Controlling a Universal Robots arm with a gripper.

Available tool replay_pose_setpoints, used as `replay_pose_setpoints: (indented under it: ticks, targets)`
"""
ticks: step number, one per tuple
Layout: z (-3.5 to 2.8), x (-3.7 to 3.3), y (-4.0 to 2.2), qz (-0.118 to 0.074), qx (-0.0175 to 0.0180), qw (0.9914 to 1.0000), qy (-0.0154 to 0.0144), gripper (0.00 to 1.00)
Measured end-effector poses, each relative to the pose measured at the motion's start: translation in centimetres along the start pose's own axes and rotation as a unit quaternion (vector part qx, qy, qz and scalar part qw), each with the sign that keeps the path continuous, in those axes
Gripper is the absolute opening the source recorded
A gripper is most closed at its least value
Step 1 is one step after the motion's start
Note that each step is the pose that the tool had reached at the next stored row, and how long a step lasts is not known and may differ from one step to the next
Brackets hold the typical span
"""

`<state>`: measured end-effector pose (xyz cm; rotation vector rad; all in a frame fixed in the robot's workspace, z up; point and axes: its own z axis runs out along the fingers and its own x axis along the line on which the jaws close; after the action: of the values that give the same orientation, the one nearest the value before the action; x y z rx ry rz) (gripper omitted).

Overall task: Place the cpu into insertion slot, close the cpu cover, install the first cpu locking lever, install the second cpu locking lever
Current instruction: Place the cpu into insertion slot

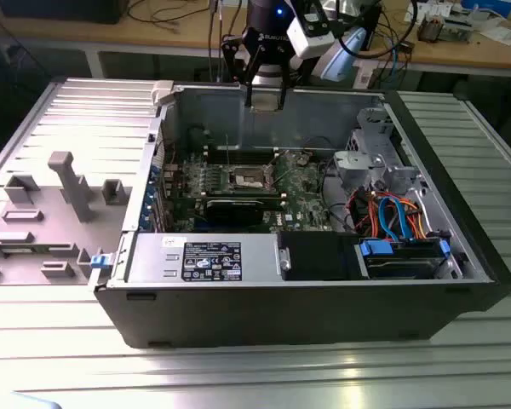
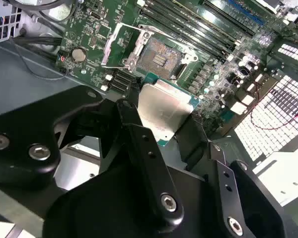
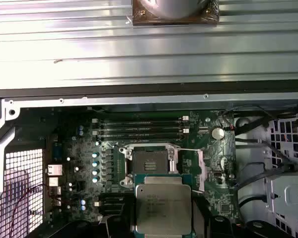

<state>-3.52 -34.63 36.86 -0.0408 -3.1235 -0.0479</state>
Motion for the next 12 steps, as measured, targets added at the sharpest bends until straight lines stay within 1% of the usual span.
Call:
replay_pose_setpoints:
  ticks: [1,6,8,9,11,12]
  targets:
    - [0.0,0.0,0.06,0.0,0.0021,1.0,0.0,0.55]
    - [0.02,0.0,-0.18,0.003,0.0023,0.99999,-0.0002,0.55]
    - [0.11,-0.01,-0.19,0.021,0.0023,0.99978,-0.0007,0.55]
    - [0.14,0.0,-0.2,0.026,0.0023,0.99965,-0.0007,0.55]
    - [0.18,0.3,-0.2,0.028,0.0022,0.99961,-0.0006,0.55]
    - [0.19,0.33,-0.2,0.028,0.0022,0.99961,-0.0006,0.55]
